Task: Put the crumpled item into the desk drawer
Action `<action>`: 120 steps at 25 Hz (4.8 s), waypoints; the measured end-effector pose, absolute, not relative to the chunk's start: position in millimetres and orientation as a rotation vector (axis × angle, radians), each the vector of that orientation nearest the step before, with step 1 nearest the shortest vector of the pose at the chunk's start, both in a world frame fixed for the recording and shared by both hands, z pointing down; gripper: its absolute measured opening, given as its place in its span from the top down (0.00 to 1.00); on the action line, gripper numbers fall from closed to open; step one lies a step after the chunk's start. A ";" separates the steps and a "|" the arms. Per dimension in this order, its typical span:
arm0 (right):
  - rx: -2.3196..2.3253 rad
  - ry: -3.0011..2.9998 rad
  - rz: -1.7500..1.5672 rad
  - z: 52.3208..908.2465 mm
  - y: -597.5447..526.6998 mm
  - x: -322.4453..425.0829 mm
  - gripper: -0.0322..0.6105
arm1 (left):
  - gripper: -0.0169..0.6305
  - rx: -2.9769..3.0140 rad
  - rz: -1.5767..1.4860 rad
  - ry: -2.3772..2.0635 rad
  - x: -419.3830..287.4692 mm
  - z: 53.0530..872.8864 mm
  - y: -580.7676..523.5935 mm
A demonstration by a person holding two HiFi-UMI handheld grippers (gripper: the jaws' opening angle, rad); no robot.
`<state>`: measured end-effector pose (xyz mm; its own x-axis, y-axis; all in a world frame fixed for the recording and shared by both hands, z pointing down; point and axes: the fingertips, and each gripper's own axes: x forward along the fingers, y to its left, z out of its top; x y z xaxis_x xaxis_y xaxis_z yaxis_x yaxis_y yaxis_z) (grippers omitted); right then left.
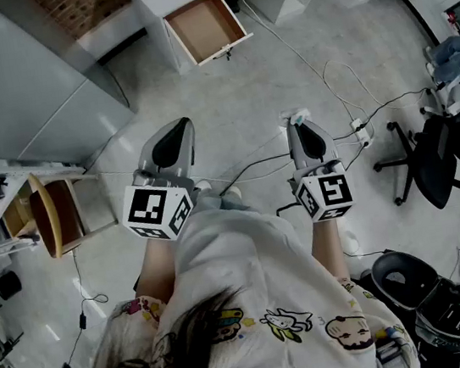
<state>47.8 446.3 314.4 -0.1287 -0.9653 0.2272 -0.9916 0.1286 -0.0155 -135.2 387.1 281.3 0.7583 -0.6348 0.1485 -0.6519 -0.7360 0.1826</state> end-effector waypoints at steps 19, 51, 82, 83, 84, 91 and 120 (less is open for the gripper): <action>2.022 -2.235 0.258 315.3 449.7 63.7 0.93 | 0.98 2.725 0.093 -1.049 -130.7 289.2 372.2; 2.031 -2.154 0.345 322.8 191.7 69.2 0.93 | 0.98 2.724 0.158 -0.965 -118.1 301.4 110.8; 1.773 -2.293 0.356 350.8 -26.8 165.4 0.93 | 0.98 2.626 0.168 -1.183 -27.5 321.6 -66.6; 1.760 -2.303 0.353 350.0 -36.3 170.5 0.93 | 0.98 2.621 0.168 -1.194 -22.4 321.5 -74.0; 1.747 -2.312 0.351 349.4 -45.3 175.2 0.93 | 0.98 2.616 0.168 -1.205 -17.6 321.1 -81.2; 1.653 -2.359 0.349 352.7 -88.5 194.1 0.93 | 0.98 2.589 0.167 -1.258 6.3 321.9 -114.0; 1.484 -2.337 0.505 425.3 -122.3 143.3 0.93 | 0.98 2.520 0.323 -1.148 -9.5 388.9 -123.1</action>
<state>143.3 -122.3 425.3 -0.4055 -0.7948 0.4515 -0.9103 0.3960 -0.1205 -9.5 -123.1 388.9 0.6450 -0.6814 0.3459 -0.7617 -0.6092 0.2205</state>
